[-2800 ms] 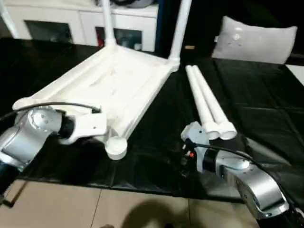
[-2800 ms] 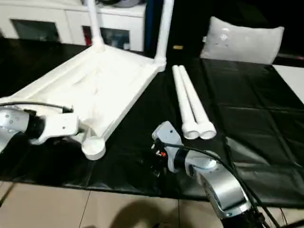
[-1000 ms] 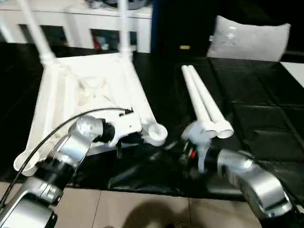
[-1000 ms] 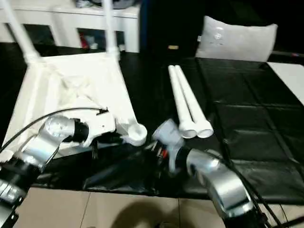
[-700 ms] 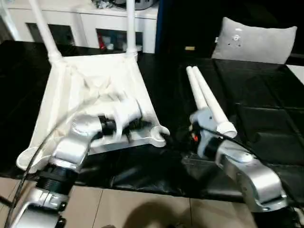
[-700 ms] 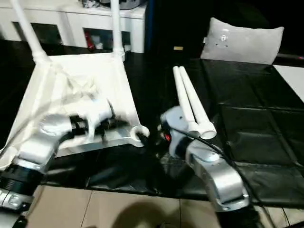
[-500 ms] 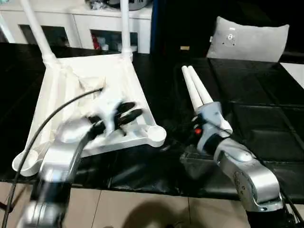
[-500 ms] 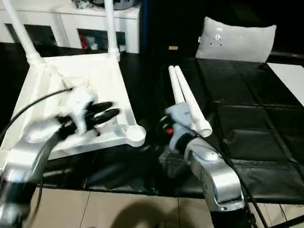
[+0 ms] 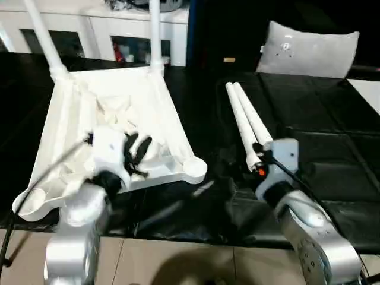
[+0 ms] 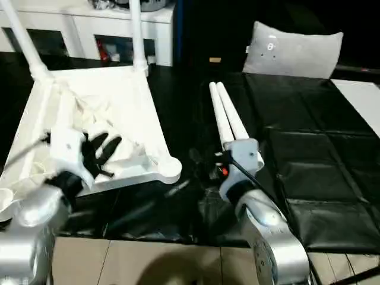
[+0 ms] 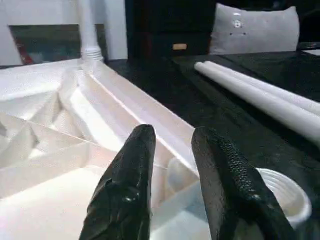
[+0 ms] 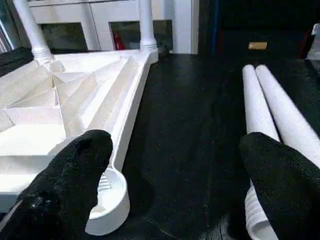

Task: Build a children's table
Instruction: Rotate table base

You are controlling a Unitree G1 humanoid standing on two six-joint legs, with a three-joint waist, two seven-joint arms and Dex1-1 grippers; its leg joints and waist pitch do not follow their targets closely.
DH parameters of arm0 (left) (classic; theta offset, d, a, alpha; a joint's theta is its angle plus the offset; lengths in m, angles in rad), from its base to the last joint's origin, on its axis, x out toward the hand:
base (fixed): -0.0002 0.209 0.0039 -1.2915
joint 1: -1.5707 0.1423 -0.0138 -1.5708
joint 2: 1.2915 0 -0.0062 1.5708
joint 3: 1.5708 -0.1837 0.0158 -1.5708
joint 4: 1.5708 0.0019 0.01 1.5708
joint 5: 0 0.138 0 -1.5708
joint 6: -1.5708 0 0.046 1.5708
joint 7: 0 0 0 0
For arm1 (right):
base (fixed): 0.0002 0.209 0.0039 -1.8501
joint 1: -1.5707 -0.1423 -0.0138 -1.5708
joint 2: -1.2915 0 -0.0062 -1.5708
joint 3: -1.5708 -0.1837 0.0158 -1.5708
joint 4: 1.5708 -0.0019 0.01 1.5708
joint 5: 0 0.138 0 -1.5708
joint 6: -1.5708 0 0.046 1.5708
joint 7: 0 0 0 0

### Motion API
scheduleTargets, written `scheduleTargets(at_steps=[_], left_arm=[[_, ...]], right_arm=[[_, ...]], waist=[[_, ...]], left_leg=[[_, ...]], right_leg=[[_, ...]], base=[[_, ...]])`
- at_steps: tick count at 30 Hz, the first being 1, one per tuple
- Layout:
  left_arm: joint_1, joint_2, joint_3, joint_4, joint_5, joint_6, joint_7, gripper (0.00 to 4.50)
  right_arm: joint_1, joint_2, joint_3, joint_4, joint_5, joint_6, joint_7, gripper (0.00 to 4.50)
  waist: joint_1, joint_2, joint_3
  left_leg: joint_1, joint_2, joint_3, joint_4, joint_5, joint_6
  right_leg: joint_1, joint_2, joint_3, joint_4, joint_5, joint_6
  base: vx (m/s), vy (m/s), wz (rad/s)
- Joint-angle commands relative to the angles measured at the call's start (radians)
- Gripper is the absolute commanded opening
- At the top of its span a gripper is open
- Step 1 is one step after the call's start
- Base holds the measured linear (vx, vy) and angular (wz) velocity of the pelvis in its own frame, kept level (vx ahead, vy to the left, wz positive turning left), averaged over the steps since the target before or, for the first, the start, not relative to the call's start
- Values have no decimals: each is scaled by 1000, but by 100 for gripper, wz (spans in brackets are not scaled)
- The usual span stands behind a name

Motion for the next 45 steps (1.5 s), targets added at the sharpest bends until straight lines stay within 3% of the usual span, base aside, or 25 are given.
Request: scheduleTargets(at_steps=[1, 2, 4, 5, 6, 7, 9, 13, 16, 20, 24, 26, 27, 29, 30, 31, 33, 34, 35, 36, 37, 39, 41, 43, 45], left_arm=[[3, -1, -12, -28, 10, 20, 23, 145], [4, -2, -11, -30, 9, 21, 27, 145], [9, -3, -6, -40, 10, 30, 39, 145], [9, -3, -4, -43, 10, 31, 40, 145], [9, -3, -5, -46, 12, 35, 44, 145], [10, -3, -7, -50, 13, 39, 49, 145], [9, 0, -9, -51, 14, 42, 56, 145], [2, 7, -15, -51, 10, 51, 65, 145], [-4, 10, -22, -47, 11, 54, 60, 145], [-5, 18, -33, -46, 10, 52, 57, 145], [-8, 23, -39, -41, 6, 50, 61, 145], [-9, 25, -40, -40, 4, 50, 62, 145], [-9, 27, -41, -39, 3, 51, 62, 145], [-8, 33, -44, -39, 1, 49, 57, 145], [-8, 34, -45, -39, 1, 49, 57, 145], [-7, 35, -46, -38, 0, 48, 57, 145], [-8, 38, -48, -35, 0, 47, 58, 145], [-9, 39, -50, -33, -2, 46, 58, 145], [-10, 40, -50, -30, -2, 46, 57, 145], [-11, 42, -52, -29, -1, 45, 56, 145], [-11, 44, -53, -29, -1, 44, 57, 145], [-12, 46, -56, -27, -2, 43, 56, 145], [-12, 49, -58, -27, -4, 41, 53, 145], [-12, 52, -61, -27, -7, 42, 50, 145], [-14, 69, -72, -28, -16, 48, 26, 145]], right_arm=[[-11, -17, 16, -8, 1, 0, 20, 450], [-13, -25, 24, -6, -1, 4, 30, 450], [-16, -30, 39, 2, -3, -5, 51, 450], [-18, -30, 42, 5, -3, -7, 54, 450], [-20, -32, 44, 7, -2, -9, 55, 450], [-22, -35, 45, 10, 0, -10, 57, 450], [-28, -38, 50, 17, 1, -12, 63, 450], [-31, -42, 52, 23, 1, -14, 70, 450], [-34, -45, 54, 26, -1, -15, 69, 450], [-40, -45, 53, 29, -4, -13, 64, 450], [-47, -46, 53, 29, -5, -6, 62, 450], [-49, -48, 55, 28, -6, -4, 61, 450], [-50, -49, 56, 27, -6, -2, 60, 450], [-52, -48, 57, 26, -10, 10, 50, 450], [-52, -47, 57, 26, -11, 13, 48, 450], [-54, -46, 58, 26, -11, 18, 45, 450], [-60, -45, 58, 28, -15, 27, 38, 450], [-64, -46, 59, 29, -18, 35, 33, 450], [-68, -46, 59, 29, -22, 41, 27, 450], [-70, -46, 58, 30, -22, 43, 24, 450], [-71, -46, 57, 31, -21, 44, 23, 450], [-77, -49, 56, 33, -29, 52, 12, 450], [-81, -47, 49, 36, -35, 67, -5, 450], [-87, -52, 49, 37, -49, 84, -17, 450], [-103, -59, 50, 38, -62, 117, -31, 450]], waist=[[-25, 35, -13], [-8, 39, -12], [9, 12, -17], [25, -7, -5], [19, -54, -22], [51, -34, -36], [51, -25, -44], [23, 26, -76], [14, 20, -92], [19, 17, -102], [-4, 19, -103], [2, 5, -92], [21, -10, -87], [39, 4, -86], [39, 20, -89], [21, 33, -96], [-22, 36, -96], [-29, 22, -97], [3, -22, -81], [32, -36, -101], [64, -24, -87], [61, -2, -63], [39, 27, -49], [-24, 66, -93], [-23, 56, -86]], left_leg=[[61, 48, -28, -123, -831, 26], [1, 98, -31, -188, -884, 31], [39, 109, -14, -191, -901, 50], [106, -39, 36, 75, -559, 7], [43, -41, 32, 109, -385, 41], [-28, -21, 3, 76, -224, 50], [-34, -12, -4, -13, -183, 56], [41, 13, -20, -68, -187, 113], [34, -10, -19, -51, 1, 218], [18, -31, -15, -31, 151, 299], [90, -12, -58, -25, 296, 425], [63, -35, -39, -11, 257, 444], [-16, -84, -12, 14, 151, 397], [-47, -68, -18, 13, 116, 297], [-23, -50, -26, -2, 142, 243], [59, -16, -57, -22, 211, 253], [188, 82, -154, -40, 306, 468], [194, 100, -164, -40, 301, 508], [45, -54, -46, 30, 176, 439], [-53, -123, -25, 96, 97, 409], [-119, -84, -44, 140, -16, 278], [-84, -50, -46, 60, 12, 105], [-68, -12, -51, -34, -53, 116], [132, 98, -188, -76, -168, 281], [110, 100, -184, -54, 47, 483]], right_leg=[[45, 12, -82, -98, -652, 38], [114, -17, -49, 80, -465, 6], [100, -46, 20, 136, -358, -14], [-20, -130, 44, -152, -1162, 53], [32, -147, 82, -145, -1221, 59], [114, -174, 105, -114, -1147, 25], [123, -90, 71, -65, -788, -60], [111, -37, 29, -14, -231, -215], [139, -39, 28, 1, 7, -260], [164, -30, 29, 8, 100, -252], [109, -16, 16, 39, 116, -216], [131, -31, 44, 22, 96, -222], [206, -40, 92, -7, 105, -248], [230, -40, 96, -9, 135, -265], [217, -22, 71, 4, 152, -241], [158, 5, 33, 39, 165, -199], [2, -34, 16, 102, -65, -138], [-12, -54, 30, 104, -104, -124], [134, -73, 109, 19, 50, -174], [245, -70, 177, 2, 166, -200], [273, -152, 217, -23, 288, -216], [206, -91, 102, -33, 100, -217], [216, -52, 38, -63, -258, -179], [73, -3, 12, 101, -217, -109], [17, -32, 32, 140, -149, 1]], base=[[0, 0, 0], [0, 0, 0], [-2, -35, -6], [85, -82, -14], [85, -82, -14], [136, -14, -17], [121, 0, -6], [108, 17, 4], [153, 28, 3], [93, 40, 4], [106, -3, 10], [80, -40, 9], [71, -44, 7], [0, 0, 0], [0, 0, 0], [75, -46, 6], [80, -99, 8], [41, -97, 6], [62, -45, 6], [62, -45, 6], [59, -17, 8], [0, 0, 0], [30, 30, -1], [84, 46, -1], [72, 11, 5]])
